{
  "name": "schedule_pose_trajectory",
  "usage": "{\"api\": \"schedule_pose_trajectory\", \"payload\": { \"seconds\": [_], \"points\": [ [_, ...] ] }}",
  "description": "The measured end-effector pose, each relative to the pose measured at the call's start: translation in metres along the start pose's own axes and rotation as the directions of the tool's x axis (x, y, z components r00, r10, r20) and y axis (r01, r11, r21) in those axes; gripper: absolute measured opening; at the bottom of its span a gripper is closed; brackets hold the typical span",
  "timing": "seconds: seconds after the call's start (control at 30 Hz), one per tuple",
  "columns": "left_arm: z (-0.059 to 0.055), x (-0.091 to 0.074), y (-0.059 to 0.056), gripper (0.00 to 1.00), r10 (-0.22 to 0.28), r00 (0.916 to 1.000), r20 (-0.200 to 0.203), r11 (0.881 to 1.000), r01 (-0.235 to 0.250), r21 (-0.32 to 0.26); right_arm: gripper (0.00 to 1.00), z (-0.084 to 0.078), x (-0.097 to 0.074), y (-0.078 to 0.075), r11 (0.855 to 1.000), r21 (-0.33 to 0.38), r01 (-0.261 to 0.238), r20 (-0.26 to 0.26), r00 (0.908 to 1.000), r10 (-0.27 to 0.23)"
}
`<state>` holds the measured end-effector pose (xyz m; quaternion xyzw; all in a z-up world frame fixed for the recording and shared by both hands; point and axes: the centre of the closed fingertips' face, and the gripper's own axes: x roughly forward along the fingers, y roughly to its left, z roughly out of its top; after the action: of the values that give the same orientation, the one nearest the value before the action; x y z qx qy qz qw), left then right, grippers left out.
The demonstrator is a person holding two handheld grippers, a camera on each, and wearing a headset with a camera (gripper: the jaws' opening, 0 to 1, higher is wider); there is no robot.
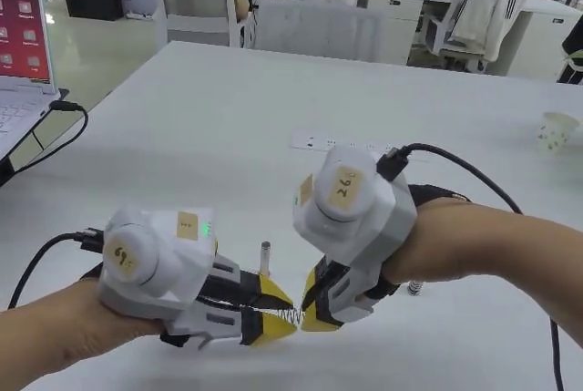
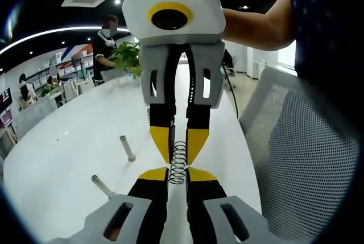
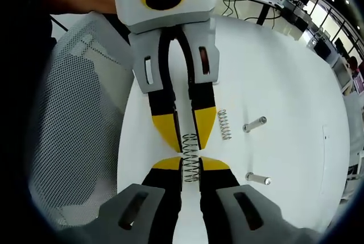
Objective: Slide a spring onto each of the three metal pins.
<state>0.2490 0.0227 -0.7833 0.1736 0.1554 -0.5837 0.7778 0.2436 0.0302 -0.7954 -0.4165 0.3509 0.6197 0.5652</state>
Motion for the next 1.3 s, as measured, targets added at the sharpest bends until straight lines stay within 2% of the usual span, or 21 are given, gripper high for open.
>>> {"api": "schedule_pose_trajectory", "payload": {
  "seconds": [0.4,0.73,1.3],
  "points": [
    [-0.0032,0.0025,-0.0015,0.03,-0.006,0.9997,-0.022,1.0,0.007,0.01,0.09,-0.0013,0.0007,-0.0003,1.0,-0.011,-0.002,-0.006,1.0,0.002],
    [-0.0052,0.0025,-0.0022,0.02,-0.013,0.9994,-0.033,1.0,0.012,-0.009,0.09,-0.0012,0.0029,0.0003,1.0,-0.002,-0.006,0.01,0.9999,0.006],
    [-0.0008,-0.0043,-0.0003,0.02,0.004,1.0,-0.006,1.0,-0.004,-0.023,0.11,-0.0055,0.0032,-0.0022,1.0,0.02,-0.002,0.049,0.9988,0.001]
  ]
}}
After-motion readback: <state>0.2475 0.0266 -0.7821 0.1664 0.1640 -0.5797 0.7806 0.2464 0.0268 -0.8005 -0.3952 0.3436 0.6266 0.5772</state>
